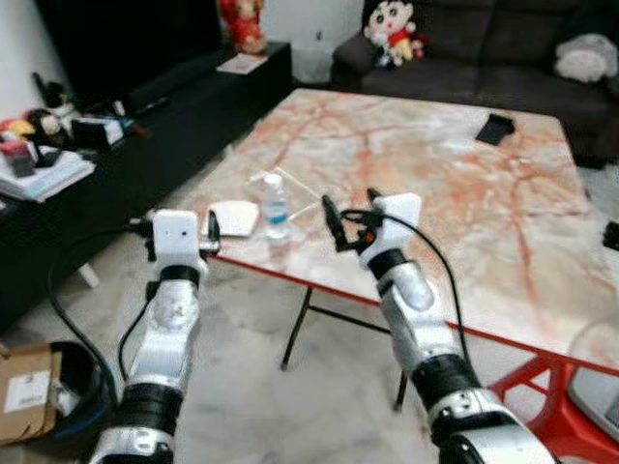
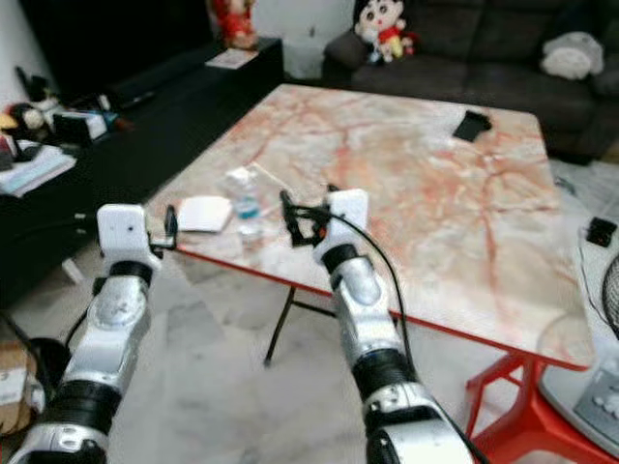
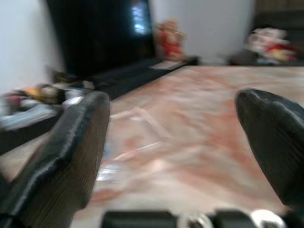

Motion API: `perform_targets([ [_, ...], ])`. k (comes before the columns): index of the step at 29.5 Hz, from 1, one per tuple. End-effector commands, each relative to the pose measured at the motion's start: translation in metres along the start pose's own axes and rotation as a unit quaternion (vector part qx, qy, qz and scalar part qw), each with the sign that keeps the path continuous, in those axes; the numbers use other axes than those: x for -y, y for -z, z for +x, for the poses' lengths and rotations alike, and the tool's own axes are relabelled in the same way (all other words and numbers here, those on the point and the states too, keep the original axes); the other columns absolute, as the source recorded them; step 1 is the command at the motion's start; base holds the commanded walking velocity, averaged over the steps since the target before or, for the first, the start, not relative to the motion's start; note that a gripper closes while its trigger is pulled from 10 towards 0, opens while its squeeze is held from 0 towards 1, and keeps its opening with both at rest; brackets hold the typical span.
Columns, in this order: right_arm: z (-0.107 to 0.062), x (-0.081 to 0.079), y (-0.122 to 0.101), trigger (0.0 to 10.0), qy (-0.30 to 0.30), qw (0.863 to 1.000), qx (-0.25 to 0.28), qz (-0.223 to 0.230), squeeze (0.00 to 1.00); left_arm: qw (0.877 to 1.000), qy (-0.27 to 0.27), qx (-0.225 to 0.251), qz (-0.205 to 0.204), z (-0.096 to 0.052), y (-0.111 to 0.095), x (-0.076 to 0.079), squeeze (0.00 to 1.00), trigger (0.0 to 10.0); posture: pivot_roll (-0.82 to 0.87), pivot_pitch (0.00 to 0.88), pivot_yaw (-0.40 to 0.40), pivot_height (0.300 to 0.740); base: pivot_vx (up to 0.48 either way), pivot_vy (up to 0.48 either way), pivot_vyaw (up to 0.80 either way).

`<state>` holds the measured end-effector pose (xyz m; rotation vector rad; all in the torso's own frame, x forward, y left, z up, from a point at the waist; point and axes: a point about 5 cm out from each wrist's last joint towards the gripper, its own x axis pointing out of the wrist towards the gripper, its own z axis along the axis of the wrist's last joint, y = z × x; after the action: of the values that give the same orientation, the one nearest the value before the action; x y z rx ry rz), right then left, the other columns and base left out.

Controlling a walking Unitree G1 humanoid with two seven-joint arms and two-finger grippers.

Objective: Picking trash to rubbish bin

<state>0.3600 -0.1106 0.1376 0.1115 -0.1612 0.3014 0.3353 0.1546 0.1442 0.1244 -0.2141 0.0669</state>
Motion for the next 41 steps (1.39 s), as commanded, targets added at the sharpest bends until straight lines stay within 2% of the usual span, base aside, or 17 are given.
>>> perform_targets([
  [1,0.006,-0.015,-0.004,10.0,-0.02,1.0,0.009,0.006,0.0,1.0,-0.014,0.011,0.007,0.003,-0.005,-0.011,0.0,10.0,0.03,0.0,0.001,0.74,0.341,0.0,0.0],
  [13,0.006,-0.014,-0.006,10.0,-0.021,1.0,0.01,-0.012,0.0,1.0,-0.012,0.019,0.004,0.005,-0.011,-0.01,0.0,10.0,0.03,0.024,-0.006,0.74,0.344,0.0,0.0],
  [21,0.005,-0.013,-0.006,10.0,-0.019,1.0,0.01,-0.008,0.0,1.0,-0.011,0.029,0.0,0.005,-0.017,-0.01,0.0,10.0,0.03,0.037,-0.009,0.74,0.343,0.0,0.0],
  [23,0.005,-0.013,-0.006,10.0,-0.018,1.0,0.012,-0.007,0.0,0.999,0.0,0.048,0.0,0.007,-0.028,-0.006,0.0,10.0,0.03,0.038,-0.009,0.74,0.345,0.0,0.0],
  [31,0.006,-0.014,-0.007,10.0,-0.016,1.0,0.013,-0.005,0.0,0.997,0.008,0.081,0.002,0.013,-0.049,-0.002,0.0,10.0,0.03,0.039,-0.008,0.74,0.343,0.0,0.0],
  [41,0.005,-0.014,-0.007,10.0,-0.016,1.0,0.015,-0.003,0.0,0.997,0.009,0.076,0.002,0.012,-0.047,-0.002,0.0,10.0,0.03,0.04,-0.01,0.74,0.342,0.0,0.0],
])
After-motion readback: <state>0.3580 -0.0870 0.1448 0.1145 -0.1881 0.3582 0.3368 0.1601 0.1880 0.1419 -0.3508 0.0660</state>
